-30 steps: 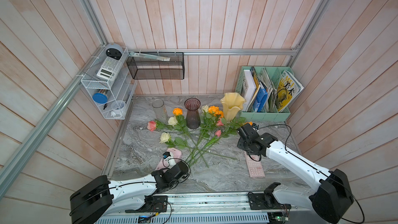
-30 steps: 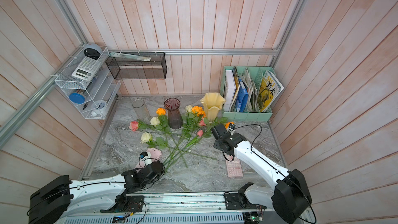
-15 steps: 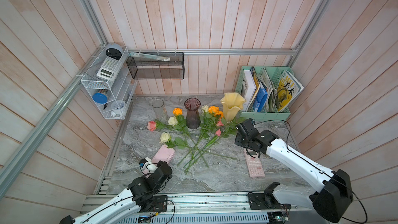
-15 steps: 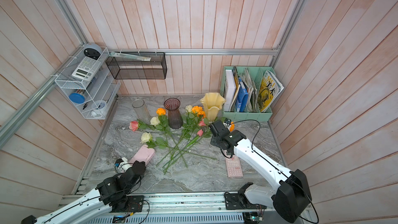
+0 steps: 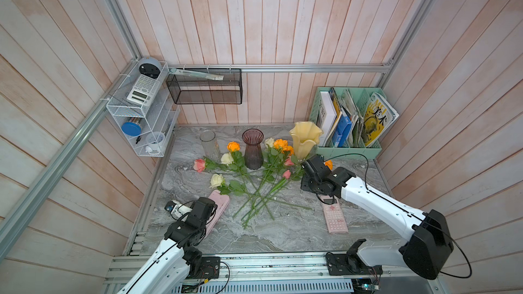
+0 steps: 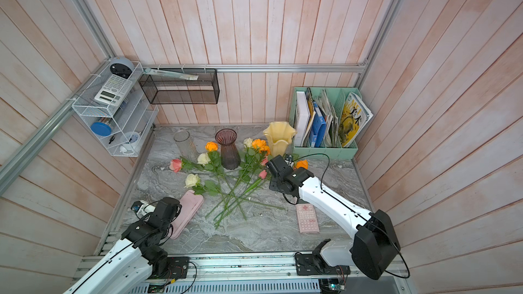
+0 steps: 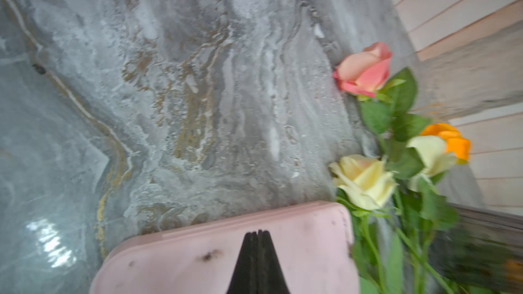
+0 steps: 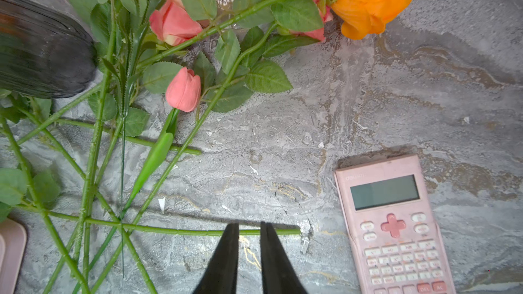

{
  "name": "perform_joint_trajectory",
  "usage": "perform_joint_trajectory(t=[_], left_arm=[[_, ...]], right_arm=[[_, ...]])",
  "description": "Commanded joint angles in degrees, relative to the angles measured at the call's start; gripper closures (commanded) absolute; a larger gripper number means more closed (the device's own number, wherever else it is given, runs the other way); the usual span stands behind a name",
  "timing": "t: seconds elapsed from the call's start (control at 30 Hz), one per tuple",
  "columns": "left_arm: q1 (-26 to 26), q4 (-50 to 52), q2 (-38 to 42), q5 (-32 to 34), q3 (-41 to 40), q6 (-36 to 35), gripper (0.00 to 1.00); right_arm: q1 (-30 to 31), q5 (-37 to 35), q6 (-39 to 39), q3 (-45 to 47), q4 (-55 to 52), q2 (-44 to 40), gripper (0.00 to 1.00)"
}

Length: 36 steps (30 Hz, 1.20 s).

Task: Arrange the flowers in different vases according to their colors
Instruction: Move the distractor to the center of the board.

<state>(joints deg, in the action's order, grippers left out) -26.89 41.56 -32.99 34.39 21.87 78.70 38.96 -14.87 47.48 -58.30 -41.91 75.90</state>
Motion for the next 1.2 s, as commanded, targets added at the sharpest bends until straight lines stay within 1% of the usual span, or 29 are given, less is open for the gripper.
perform_joint_trajectory(t=[0.0,0.07,0.1,0.17,0.2,0.23,0.3,0.4,0.43,0.5,0.6,0.63,0.7,0.77,0.83,0.93,1.0,1.07,1.1,1.13,1.17], left_arm=[[-2.87,2.45,3.46,-2.6,4.39,-6.44,0.96],[-5.16,-1.7,2.12,-9.31,4.02,-7.45,0.97],[-5.99,-3.73,0.42,-12.48,3.22,-6.54,1.0],[-9.01,-12.21,-4.18,-19.16,-0.8,-3.41,1.0],[-10.63,-16.73,-6.0,-20.98,-2.96,-1.18,1.0],[-12.82,-22.21,-8.08,-21.66,-5.17,1.21,1.0],[-16.92,-28.65,-11.74,-20.33,-7.32,4.78,1.0],[-19.88,-35.02,-16.05,-19.68,-8.03,6.88,1.0],[-20.57,-35.08,-17.27,-19.19,-7.59,7.16,1.0],[-20.75,-31.32,-18.49,-17.68,-6.85,7.5,1.0],[-20.53,-31.59,-16.09,-15.18,-10.87,10.86,1.0],[-19.92,-30.19,-14.93,-14.33,-12.37,11.82,1.0],[-17.19,-28.29,-12.56,-14.64,-14.39,12.25,1.0],[-13.34,-25.02,-10.35,-15.16,-15.34,11.52,1.0],[-10.05,-19.59,-8.58,-14.0,-14.12,9.8,1.0],[-6.14,-12.0,-6.73,-9.24,-10.63,7.83,1.0],[-1.28,-11.98,-7.25,-9.04,-10.26,6.18,1.0],[5.29,-14.64,-8.55,-10.87,-10.43,2.36,1.0],[8.32,-14.22,-9.51,-10.97,-9.75,1.54,1.0],[12.58,-14.21,-10.41,-11.35,-9.0,-0.54,1.0],[15.54,-14.51,-10.99,-11.81,-8.3,-2.41,1.0]], right_arm=[[0.47,0.54,-0.85,1.11,0.49,-1.63,0.79],[0.43,0.5,-0.96,1.63,0.91,-1.31,0.79],[0.43,0.46,-1.06,1.66,1.07,-1.04,0.79],[0.47,0.39,-1.28,1.47,1.41,-0.54,0.79],[0.41,0.17,-1.28,1.36,1.64,-0.41,0.79],[0.38,-0.01,-1.28,1.31,1.91,-0.4,0.79],[0.34,-0.5,-1.48,1.15,2.25,-0.48,0.79],[0.33,-1.22,-2.33,1.41,3.24,-0.92,0.79],[0.35,-1.35,-2.55,1.56,3.72,-1.01,0.79],[0.39,-1.39,-2.91,1.61,4.13,-1.1,0.79],[0.33,-1.4,-3.42,1.44,4.14,-1.36,0.79],[0.35,-1.55,-3.6,1.52,4.12,-1.45,0.79],[0.34,-1.74,-3.69,1.83,4.44,-1.84,0.79],[0.34,-2.1,-3.67,2.44,5.55,-2.24,0.79],[0.36,-2.17,-3.58,2.6,6.6,-2.5,0.79],[0.34,-1.94,-3.87,1.9,6.85,-2.02,0.79],[0.31,-1.92,-4.06,1.59,7.06,-1.68,0.79],[0.3,-1.61,-4.28,1.77,7.54,-1.4,0.79],[0.28,-1.29,-4.41,1.79,7.55,-1.21,0.79],[0.26,-0.98,-4.52,1.83,7.32,-1.04,0.79],[0.26,-0.93,-4.67,1.88,7.23,-1.02,0.79]])
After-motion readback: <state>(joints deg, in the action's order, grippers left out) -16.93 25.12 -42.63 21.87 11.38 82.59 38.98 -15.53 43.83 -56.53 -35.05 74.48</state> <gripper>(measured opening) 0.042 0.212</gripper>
